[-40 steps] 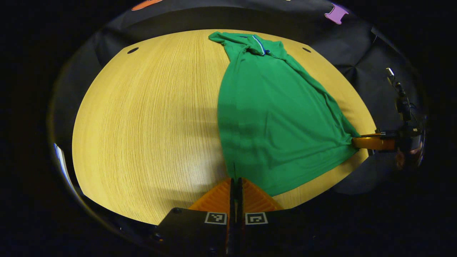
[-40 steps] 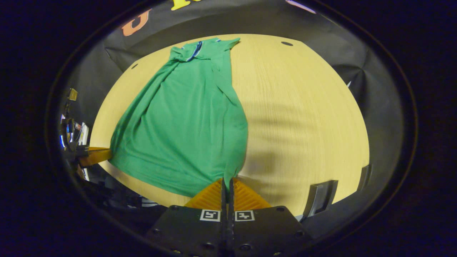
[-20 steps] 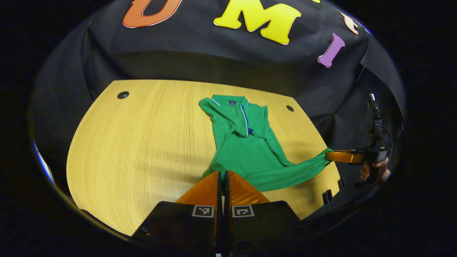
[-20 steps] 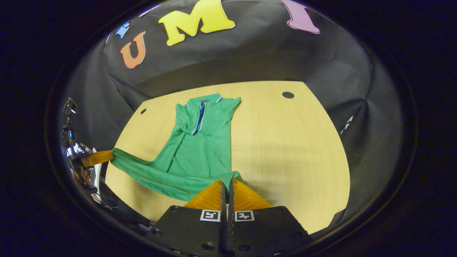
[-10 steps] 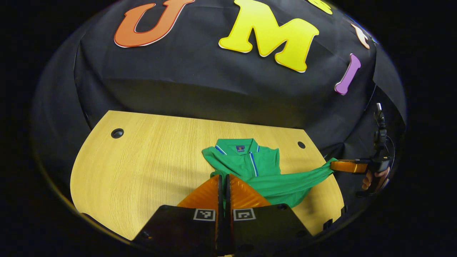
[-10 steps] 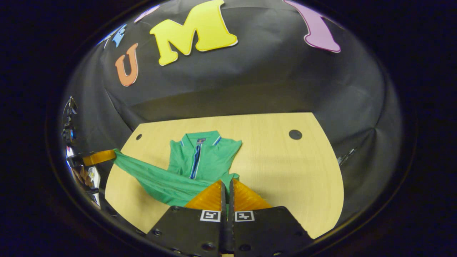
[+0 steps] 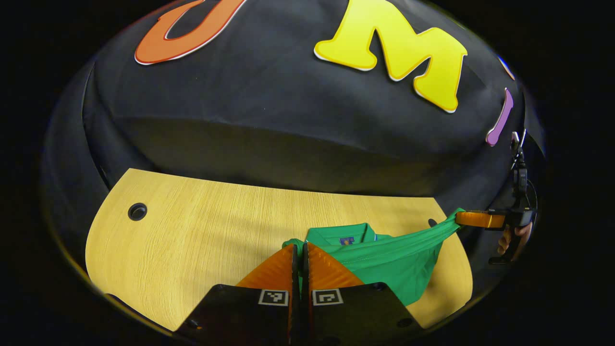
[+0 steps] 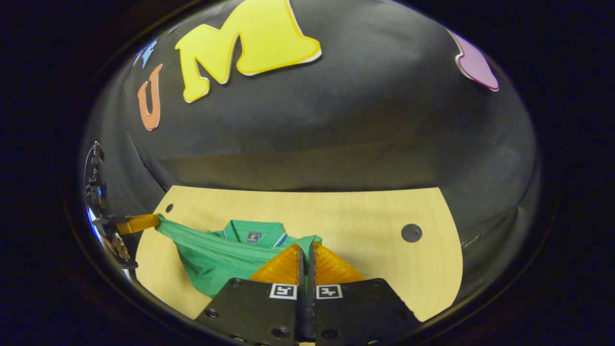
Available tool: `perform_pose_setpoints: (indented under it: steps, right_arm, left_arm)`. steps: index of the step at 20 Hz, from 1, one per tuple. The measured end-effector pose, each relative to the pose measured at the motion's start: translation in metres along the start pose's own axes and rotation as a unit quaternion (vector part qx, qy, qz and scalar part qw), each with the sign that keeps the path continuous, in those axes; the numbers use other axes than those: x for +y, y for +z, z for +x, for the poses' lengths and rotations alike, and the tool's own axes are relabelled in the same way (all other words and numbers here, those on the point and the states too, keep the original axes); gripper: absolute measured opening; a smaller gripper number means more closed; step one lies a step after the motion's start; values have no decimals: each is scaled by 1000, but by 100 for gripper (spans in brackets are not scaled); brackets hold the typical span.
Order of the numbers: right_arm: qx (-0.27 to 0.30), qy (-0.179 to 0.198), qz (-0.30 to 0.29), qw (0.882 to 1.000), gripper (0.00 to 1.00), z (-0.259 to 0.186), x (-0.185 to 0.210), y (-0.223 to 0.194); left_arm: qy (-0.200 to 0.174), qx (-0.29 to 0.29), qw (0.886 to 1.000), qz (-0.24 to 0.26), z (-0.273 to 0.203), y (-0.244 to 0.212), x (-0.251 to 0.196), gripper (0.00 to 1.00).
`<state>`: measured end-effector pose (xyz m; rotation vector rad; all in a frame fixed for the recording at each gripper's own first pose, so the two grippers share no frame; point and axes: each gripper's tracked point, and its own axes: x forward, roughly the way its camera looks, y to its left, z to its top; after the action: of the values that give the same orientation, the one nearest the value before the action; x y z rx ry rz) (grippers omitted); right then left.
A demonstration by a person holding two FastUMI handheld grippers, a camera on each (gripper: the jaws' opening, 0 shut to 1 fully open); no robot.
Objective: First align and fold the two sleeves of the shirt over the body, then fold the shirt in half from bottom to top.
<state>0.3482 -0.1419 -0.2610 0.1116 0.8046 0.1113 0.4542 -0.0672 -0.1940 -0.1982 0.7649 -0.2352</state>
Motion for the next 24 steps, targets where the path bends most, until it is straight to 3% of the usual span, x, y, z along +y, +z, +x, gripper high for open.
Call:
perform_pose_setpoints:
  steps: [6,9,11,12,13,14,15,16,18,23,24]
  right_arm:
    - [34,-1,14,999,2,75,-17,-30]
    - [49,-10,33,998,0,97,-24,-47]
    - [50,-26,31,998,9,100,-28,-55]
    - [46,-30,29,998,11,95,-29,-57]
    - [38,-31,31,998,24,91,-28,-56]
    - [30,-32,29,999,46,85,-25,-57]
    - [18,-46,16,999,68,71,-27,-57]
    - [7,-55,8,998,90,61,-28,-54]
    - [-20,-55,-1,998,97,34,-17,-46]
    - [-131,-72,-33,988,94,-67,21,-5]
    - [-157,-76,-38,984,97,-93,31,4]
  left_arm:
    - [21,3,1000,3,68,-20,15,6]
    - [32,22,999,-6,84,-39,16,12]
    - [52,33,998,-4,81,-44,22,14]
    - [67,34,997,0,80,-43,26,4]
    - [85,22,996,2,73,-36,31,14]
    - [95,8,995,-2,66,-29,35,41]
    - [102,-10,995,-11,54,-18,35,94]
    - [107,-22,994,-13,45,-11,35,97]
    - [121,-42,992,-15,22,1,34,100]
    - [133,-126,983,-1,-76,55,12,100]
    - [137,-136,981,9,-98,61,7,100]
